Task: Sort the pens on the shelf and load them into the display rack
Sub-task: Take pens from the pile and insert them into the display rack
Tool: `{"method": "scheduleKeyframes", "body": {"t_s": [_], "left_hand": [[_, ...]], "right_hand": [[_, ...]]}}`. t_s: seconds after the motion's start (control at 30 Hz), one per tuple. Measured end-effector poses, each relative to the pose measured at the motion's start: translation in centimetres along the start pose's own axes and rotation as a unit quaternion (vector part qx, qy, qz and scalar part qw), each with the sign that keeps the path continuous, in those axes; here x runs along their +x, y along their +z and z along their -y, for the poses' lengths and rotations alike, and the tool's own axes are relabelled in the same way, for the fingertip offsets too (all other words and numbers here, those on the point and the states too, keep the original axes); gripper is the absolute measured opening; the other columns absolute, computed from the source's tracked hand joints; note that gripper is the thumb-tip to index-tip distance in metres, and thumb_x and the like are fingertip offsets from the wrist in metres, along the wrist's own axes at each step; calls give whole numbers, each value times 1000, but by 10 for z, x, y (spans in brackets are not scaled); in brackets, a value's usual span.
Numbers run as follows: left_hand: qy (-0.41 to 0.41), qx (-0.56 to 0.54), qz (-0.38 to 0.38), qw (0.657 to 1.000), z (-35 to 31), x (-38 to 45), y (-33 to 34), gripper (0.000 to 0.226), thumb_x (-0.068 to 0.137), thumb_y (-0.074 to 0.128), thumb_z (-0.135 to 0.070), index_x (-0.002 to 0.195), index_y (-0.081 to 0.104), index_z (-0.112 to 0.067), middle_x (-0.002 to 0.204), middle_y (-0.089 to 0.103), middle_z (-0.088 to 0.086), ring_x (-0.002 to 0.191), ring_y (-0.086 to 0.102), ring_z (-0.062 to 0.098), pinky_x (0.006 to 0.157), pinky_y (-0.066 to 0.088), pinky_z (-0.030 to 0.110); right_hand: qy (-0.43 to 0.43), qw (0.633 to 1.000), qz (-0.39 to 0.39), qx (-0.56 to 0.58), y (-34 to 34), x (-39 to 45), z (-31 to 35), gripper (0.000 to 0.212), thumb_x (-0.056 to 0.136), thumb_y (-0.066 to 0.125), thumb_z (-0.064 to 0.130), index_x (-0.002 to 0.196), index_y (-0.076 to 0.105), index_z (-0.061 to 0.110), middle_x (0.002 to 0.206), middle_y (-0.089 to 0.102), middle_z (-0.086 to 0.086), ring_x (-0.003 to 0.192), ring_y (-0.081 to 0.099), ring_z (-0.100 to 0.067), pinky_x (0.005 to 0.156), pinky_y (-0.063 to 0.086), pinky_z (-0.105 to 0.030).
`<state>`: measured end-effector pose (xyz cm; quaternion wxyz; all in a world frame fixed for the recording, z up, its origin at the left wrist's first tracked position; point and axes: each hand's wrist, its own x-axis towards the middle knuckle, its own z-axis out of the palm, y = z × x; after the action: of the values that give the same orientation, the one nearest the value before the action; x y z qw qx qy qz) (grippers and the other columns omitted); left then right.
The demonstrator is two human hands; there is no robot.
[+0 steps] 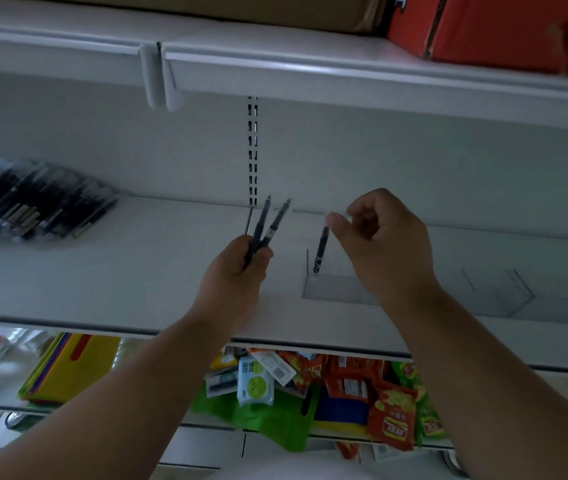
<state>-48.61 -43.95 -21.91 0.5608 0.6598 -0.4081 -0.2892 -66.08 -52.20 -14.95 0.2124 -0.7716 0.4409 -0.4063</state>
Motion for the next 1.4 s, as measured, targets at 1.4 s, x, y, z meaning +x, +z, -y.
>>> {"method": "scheduleKeyframes", "body": {"t_s": [1.4], "left_hand": [[-49,-69,32,996,1,-11,14,26,97,51,-27,74,63,-25,54,46,-7,50,37,14,54,30,28]], "right_hand": [[-21,992,66,-107,-17,17,0,14,99,51,31,89,55,22,75,56,10,67,51,-3,55,34,-19]]}}
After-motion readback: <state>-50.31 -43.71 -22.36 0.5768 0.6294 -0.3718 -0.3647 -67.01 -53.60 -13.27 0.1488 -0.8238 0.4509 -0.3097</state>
